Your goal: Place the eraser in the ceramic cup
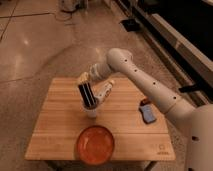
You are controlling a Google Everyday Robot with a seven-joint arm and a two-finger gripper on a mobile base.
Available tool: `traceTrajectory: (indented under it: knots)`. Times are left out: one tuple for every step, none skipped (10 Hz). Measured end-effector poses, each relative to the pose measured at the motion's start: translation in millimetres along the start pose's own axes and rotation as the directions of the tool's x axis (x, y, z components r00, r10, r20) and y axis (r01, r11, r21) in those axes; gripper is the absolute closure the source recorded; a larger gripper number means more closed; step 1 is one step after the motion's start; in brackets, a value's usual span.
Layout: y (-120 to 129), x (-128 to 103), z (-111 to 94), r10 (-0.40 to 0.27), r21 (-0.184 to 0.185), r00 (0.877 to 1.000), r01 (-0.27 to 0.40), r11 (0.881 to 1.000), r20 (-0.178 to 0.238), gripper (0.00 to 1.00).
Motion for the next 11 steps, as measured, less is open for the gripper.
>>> traceTrajectory:
  knots:
    - [4,-1,-4,-0.002,-0.002,1.000,0.002,1.000,-0.007,0.20]
    - [6,-2,-8,-0.005,-0.005,1.000,0.005,1.000,-0.011,0.20]
    - [10,-4,-15,-0.008,-0.013,1.000,0.008,1.000,-0.017,0.20]
    - [18,-6,-31,-0.008,-0.034,0.999,0.007,0.999,-0.031,0.20]
    - [26,-8,-48,-0.004,-0.057,0.999,0.001,0.998,-0.045,0.20]
    - [34,-12,-61,0.012,-0.075,0.998,-0.016,0.997,-0.056,0.20]
    - [39,-14,-68,0.021,-0.085,0.998,-0.027,0.996,-0.062,0.20]
    - [37,-14,-65,0.019,-0.083,0.998,-0.024,0.996,-0.058,0.20]
    - [37,-13,-66,0.020,-0.083,0.998,-0.024,0.996,-0.060,0.20]
    - [39,-14,-68,0.022,-0.084,0.998,-0.028,0.996,-0.062,0.20]
    - [37,-13,-65,0.019,-0.083,0.998,-0.024,0.996,-0.059,0.20]
